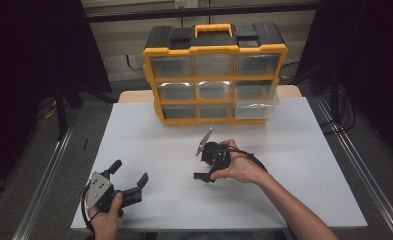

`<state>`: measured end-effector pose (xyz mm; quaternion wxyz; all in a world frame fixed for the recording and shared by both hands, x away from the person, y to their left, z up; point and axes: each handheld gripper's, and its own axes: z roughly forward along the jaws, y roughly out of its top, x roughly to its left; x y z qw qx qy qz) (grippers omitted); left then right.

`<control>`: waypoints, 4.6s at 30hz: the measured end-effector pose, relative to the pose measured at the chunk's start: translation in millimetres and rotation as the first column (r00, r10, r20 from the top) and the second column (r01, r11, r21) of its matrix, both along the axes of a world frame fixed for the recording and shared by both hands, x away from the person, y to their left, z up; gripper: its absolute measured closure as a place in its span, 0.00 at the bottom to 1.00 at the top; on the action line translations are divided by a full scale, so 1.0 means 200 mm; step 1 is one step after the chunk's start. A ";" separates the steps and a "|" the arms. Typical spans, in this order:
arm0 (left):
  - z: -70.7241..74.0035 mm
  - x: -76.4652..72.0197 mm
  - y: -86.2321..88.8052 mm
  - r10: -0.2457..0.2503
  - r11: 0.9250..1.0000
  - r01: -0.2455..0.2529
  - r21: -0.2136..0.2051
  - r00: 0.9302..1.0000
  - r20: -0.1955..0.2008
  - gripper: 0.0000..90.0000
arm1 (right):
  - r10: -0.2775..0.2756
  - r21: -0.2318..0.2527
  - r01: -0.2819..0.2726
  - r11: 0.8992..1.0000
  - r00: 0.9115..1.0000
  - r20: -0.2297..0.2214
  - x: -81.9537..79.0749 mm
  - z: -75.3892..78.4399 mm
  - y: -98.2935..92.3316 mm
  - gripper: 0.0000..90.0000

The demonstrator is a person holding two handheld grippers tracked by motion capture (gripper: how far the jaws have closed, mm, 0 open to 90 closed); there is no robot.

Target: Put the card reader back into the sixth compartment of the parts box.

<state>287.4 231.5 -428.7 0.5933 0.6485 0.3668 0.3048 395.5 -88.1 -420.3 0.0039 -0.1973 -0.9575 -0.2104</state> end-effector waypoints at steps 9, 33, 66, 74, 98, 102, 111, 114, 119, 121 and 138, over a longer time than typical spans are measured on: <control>0.00 0.00 0.00 -0.003 1.000 0.003 0.000 1.000 0.000 0.03 | 0.033 -0.041 -0.033 0.999 0.999 0.010 0.01 -0.02 0.01 0.57; 0.00 0.00 -0.01 -0.005 1.000 0.004 0.018 1.000 0.002 0.02 | 0.105 -0.104 -0.102 0.989 0.994 0.020 -0.01 -0.02 0.07 0.79; 0.00 0.01 -0.01 -0.009 1.000 0.009 0.026 1.000 -0.003 0.02 | -0.010 0.057 0.009 0.998 1.000 0.015 -0.02 0.05 -0.07 0.82; 0.00 0.00 -0.01 -0.012 1.000 0.012 0.023 1.000 0.006 0.02 | -0.036 0.116 0.028 0.993 0.997 0.067 -0.05 0.10 -0.11 0.82; 0.00 0.00 -0.01 -0.013 1.000 0.013 0.024 1.000 0.007 0.02 | -0.105 0.300 0.062 0.952 0.986 0.129 -0.12 0.16 -0.29 0.82; 0.00 0.00 -0.01 -0.013 1.000 0.012 0.025 1.000 0.007 0.02 | -0.110 0.331 0.059 0.942 0.984 0.139 -0.12 0.19 -0.31 0.82; 0.00 0.00 -0.01 -0.011 1.000 0.011 0.017 1.000 0.008 0.02 | -0.111 0.365 0.047 0.930 0.981 0.156 -0.14 0.25 -0.32 0.82; 0.00 0.00 -0.01 -0.013 1.000 0.012 0.019 1.000 0.007 0.02 | -0.117 0.374 0.048 0.926 0.980 0.164 -0.14 0.27 -0.33 0.82; 0.00 0.00 -0.01 -0.013 1.000 0.013 0.021 1.000 0.010 0.02 | -0.123 0.395 0.044 0.918 0.977 0.176 -0.15 0.30 -0.36 0.82; 0.00 0.00 -0.01 -0.012 1.000 0.012 0.019 1.000 0.008 0.02 | -0.123 0.400 0.041 0.916 0.975 0.182 -0.15 0.31 -0.36 0.82; 0.00 0.01 -0.01 -0.013 1.000 0.012 0.028 1.000 0.007 0.02 | -0.145 0.436 0.039 0.899 0.966 0.213 -0.17 0.41 -0.41 0.82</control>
